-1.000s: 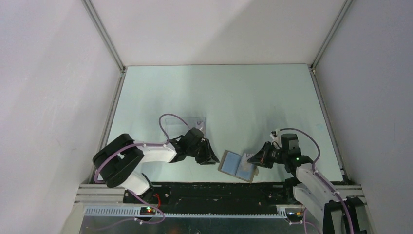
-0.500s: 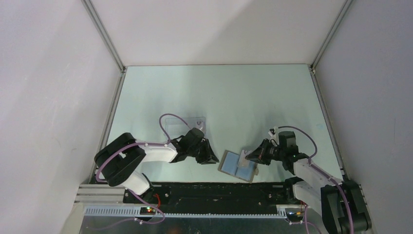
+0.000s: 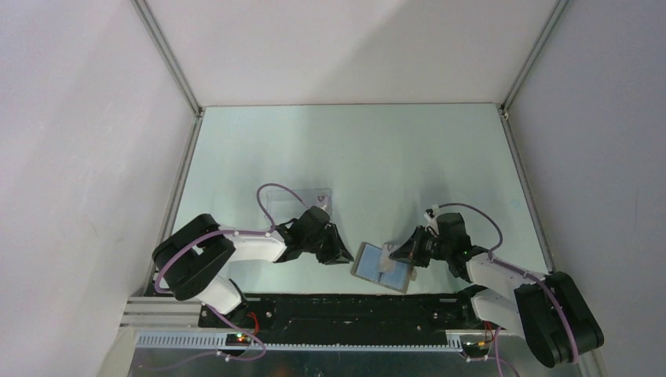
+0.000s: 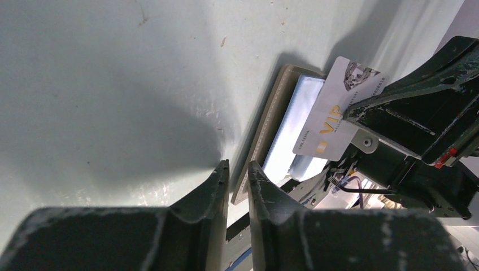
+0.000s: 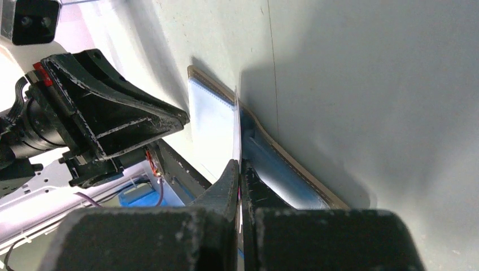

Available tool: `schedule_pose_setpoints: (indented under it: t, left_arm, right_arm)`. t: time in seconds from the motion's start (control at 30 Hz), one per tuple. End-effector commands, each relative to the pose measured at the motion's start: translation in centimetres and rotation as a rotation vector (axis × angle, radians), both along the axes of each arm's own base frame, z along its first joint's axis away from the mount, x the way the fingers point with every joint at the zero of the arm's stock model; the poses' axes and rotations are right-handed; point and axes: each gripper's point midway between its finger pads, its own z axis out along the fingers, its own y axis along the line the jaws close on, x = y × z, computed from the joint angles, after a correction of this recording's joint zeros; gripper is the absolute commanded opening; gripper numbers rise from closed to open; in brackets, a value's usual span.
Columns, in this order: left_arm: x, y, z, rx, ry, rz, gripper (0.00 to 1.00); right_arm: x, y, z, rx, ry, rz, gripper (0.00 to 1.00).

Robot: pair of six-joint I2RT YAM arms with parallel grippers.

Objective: Put the credit cards into the card holder
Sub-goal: Insert the credit card into the card holder.

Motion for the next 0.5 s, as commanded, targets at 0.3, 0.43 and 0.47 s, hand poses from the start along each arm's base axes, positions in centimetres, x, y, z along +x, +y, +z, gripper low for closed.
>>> schedule_pose_setpoints:
  t: [0.3, 0.43, 0.47]
  left_arm:
    - [-0.3, 0.5, 0.8, -0.018, -0.008, 0.09, 0.13]
    - [-0.6, 1.0, 0.8, -0.021, -0.005, 0.118, 0.04]
    - [-0.6, 1.1, 0.7, -0.018, -0.007, 0.124, 0.03]
  right_arm:
    - [2.5, 3.1, -0.1, 0.038, -0.026, 0.045, 0.0]
    - [2.1, 4.0, 0.0, 0.064, -0.004, 0.077, 0.0]
    - [2.0, 4.0, 0.0, 0.064, -0.001, 0.078, 0.0]
